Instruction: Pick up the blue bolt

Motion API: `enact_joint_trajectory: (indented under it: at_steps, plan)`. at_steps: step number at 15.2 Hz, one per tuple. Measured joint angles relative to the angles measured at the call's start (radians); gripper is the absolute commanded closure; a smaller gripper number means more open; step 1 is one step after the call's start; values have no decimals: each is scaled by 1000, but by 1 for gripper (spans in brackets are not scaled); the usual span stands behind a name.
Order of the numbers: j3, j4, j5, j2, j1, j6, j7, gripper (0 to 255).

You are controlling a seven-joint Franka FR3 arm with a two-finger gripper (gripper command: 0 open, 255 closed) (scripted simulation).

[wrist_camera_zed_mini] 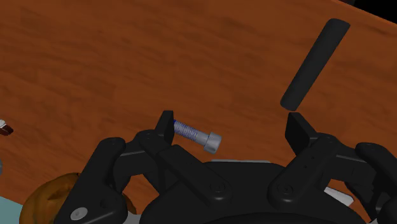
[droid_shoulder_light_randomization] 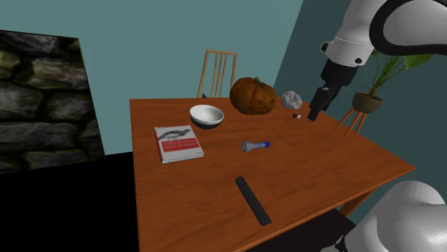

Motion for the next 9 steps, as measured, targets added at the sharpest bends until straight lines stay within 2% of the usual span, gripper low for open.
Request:
enact_joint_trajectory:
  at_steps: [4, 9]
  plan:
    - [-8, -16, 4, 46, -4, 62, 3, 0]
    - [-29, -59, 11, 173, -13, 231, 4, 0]
